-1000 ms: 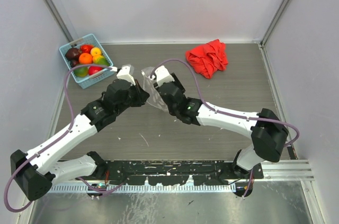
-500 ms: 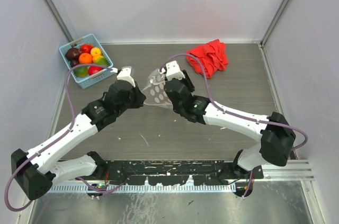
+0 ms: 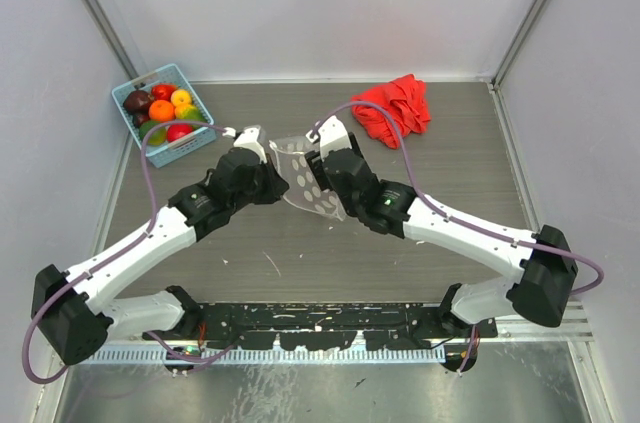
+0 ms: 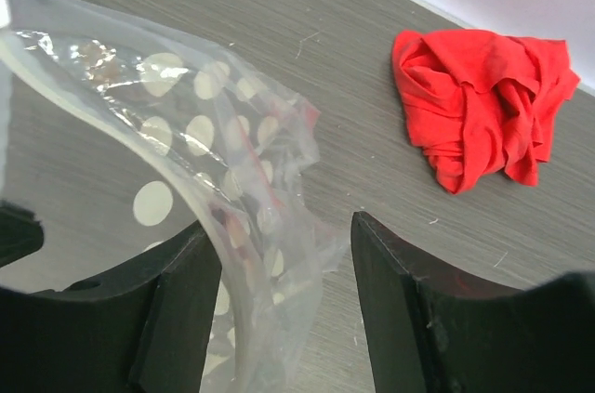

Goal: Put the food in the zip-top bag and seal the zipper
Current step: Open the zipper of the food storage bag.

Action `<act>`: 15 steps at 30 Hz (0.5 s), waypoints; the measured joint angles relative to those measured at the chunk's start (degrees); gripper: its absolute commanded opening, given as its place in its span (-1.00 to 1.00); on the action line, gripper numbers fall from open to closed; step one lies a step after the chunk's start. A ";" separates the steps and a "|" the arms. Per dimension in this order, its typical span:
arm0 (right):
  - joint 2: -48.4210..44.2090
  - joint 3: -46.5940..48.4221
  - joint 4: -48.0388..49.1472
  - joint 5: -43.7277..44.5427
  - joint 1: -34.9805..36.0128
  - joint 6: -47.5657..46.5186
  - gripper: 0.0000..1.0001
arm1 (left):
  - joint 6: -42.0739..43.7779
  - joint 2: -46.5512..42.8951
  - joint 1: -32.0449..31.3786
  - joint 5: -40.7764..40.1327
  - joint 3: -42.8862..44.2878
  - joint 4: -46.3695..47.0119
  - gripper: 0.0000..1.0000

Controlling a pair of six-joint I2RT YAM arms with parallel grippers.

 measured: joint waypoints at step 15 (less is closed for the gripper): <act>-1.57 -0.46 -4.11 -1.38 0.00 0.44 -0.55 | -0.15 0.72 0.00 0.31 0.09 0.55 -1.00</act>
